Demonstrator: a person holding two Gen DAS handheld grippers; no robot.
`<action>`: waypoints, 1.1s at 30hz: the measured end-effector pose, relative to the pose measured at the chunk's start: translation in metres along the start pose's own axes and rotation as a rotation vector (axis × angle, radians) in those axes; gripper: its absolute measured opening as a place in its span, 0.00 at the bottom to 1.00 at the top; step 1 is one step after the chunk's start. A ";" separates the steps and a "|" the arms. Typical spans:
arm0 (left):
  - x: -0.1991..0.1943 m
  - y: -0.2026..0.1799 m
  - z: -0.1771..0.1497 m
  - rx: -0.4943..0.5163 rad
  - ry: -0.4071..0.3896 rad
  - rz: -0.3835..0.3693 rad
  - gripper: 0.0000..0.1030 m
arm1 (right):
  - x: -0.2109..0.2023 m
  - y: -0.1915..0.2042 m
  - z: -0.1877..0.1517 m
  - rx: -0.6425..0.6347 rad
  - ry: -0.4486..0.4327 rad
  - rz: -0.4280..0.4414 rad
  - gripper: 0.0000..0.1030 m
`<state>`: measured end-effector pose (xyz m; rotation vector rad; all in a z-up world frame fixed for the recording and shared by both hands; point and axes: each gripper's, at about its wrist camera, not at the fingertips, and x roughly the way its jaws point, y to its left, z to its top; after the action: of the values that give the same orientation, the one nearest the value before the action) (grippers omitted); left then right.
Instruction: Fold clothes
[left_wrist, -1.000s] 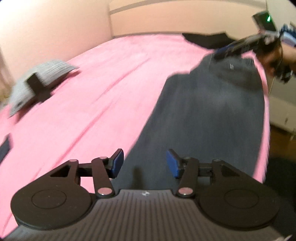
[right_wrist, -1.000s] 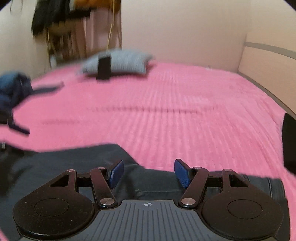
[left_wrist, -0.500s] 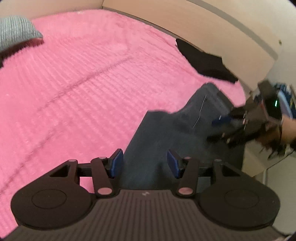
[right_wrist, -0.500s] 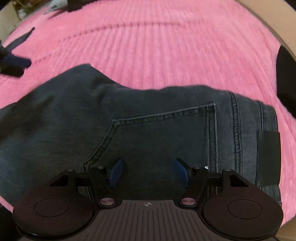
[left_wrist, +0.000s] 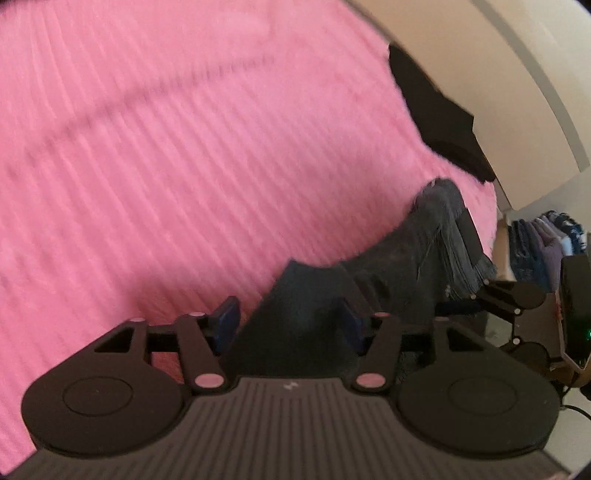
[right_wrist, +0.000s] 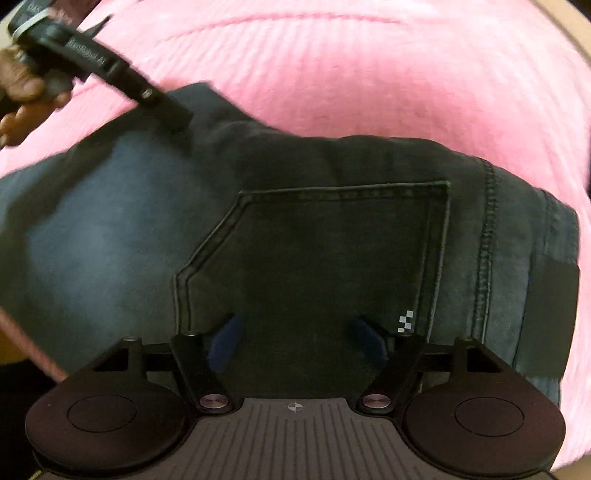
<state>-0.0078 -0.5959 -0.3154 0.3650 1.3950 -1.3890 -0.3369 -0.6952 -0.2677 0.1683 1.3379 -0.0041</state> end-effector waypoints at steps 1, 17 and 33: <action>0.004 0.002 -0.001 -0.023 0.011 -0.004 0.57 | 0.000 -0.003 0.002 -0.019 0.016 0.015 0.72; -0.031 -0.053 -0.022 0.012 -0.046 -0.010 0.38 | 0.003 -0.015 0.024 -0.082 0.129 0.087 0.99; -0.034 -0.084 -0.044 0.121 -0.037 -0.033 0.38 | 0.006 -0.074 0.104 -0.089 -0.068 -0.193 0.97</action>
<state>-0.0833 -0.5660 -0.2558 0.3947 1.2961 -1.5039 -0.2423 -0.7804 -0.2590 -0.0362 1.2798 -0.1117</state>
